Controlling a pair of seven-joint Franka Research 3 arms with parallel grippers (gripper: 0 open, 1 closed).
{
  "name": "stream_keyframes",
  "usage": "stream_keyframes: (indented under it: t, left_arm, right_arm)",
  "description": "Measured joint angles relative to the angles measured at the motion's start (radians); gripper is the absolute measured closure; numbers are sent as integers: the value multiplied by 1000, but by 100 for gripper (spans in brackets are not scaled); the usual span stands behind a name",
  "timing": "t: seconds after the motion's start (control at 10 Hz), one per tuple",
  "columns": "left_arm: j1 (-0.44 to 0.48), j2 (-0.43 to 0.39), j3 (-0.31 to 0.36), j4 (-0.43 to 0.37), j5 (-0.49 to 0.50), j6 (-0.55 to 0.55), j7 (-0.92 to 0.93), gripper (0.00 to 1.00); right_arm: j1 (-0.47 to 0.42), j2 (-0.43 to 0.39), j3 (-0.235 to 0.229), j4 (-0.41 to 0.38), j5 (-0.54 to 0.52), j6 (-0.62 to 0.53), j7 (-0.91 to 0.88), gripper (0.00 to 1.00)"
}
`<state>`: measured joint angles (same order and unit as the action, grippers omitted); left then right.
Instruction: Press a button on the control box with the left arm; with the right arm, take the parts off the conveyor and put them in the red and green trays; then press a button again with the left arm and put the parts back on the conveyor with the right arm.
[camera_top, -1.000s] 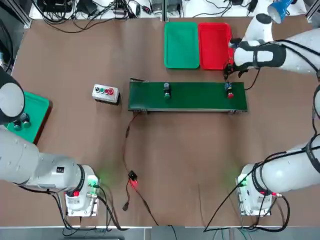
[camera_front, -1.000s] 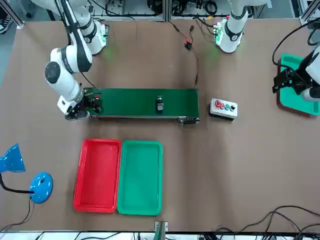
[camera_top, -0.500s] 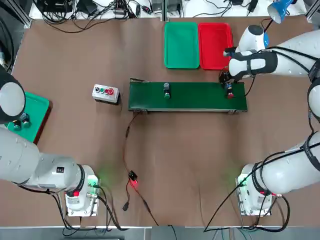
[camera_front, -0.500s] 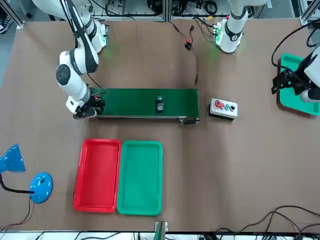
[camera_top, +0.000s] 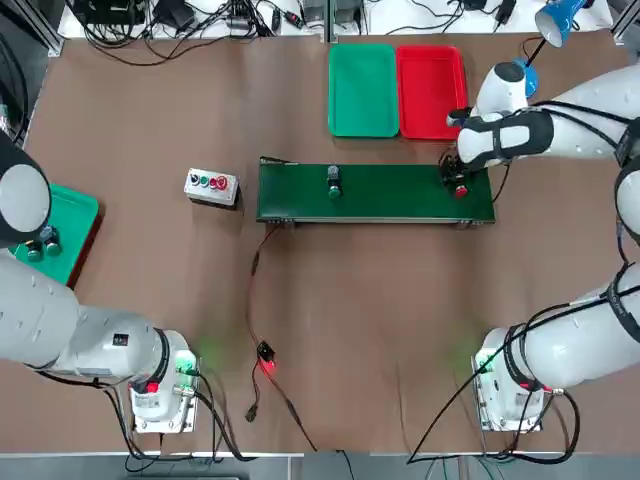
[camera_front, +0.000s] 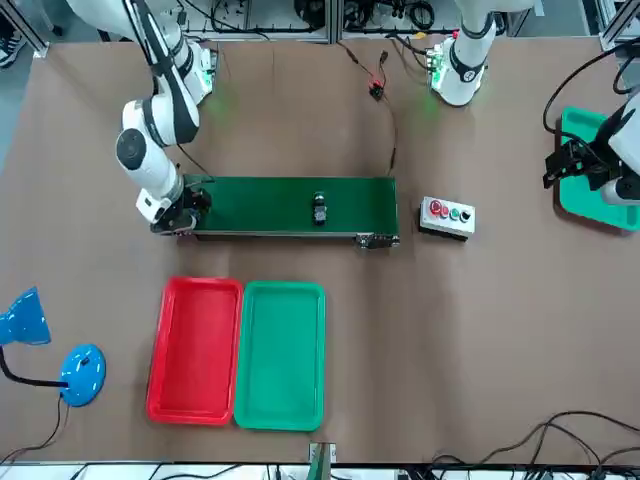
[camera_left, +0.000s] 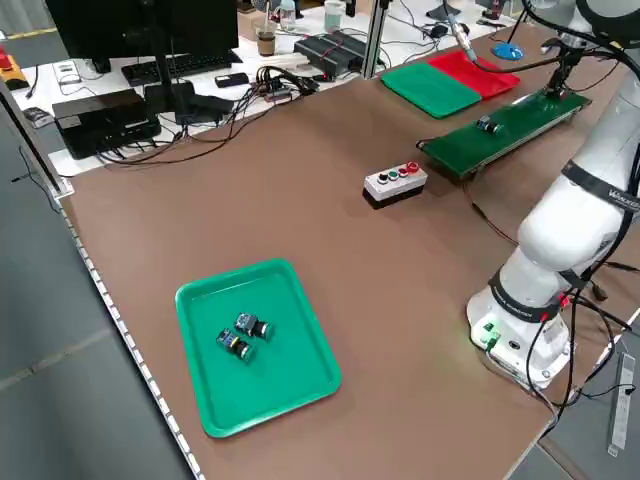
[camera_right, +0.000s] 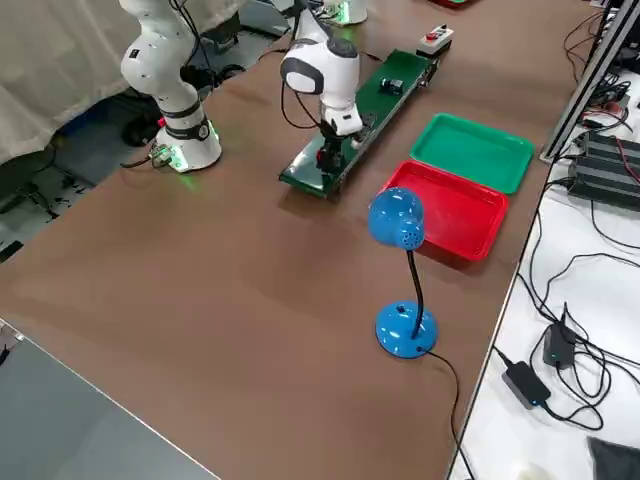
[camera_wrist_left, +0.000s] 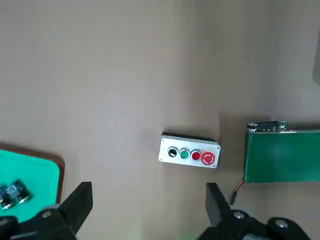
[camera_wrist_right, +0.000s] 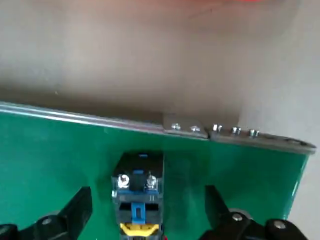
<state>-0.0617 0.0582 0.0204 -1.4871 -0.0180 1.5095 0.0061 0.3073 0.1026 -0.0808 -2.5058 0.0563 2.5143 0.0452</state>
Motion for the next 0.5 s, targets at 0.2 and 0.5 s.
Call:
stream_keyframes:
  t: [0.2,0.5]
  left_arm:
    - [1,0,0,0,0,0,0,0]
    - [1,0,0,0,0,0,0,0]
  right_arm:
    - [0,-4,0,0,0,0,0,4]
    - [0,-25,0,0,0,0,0,17]
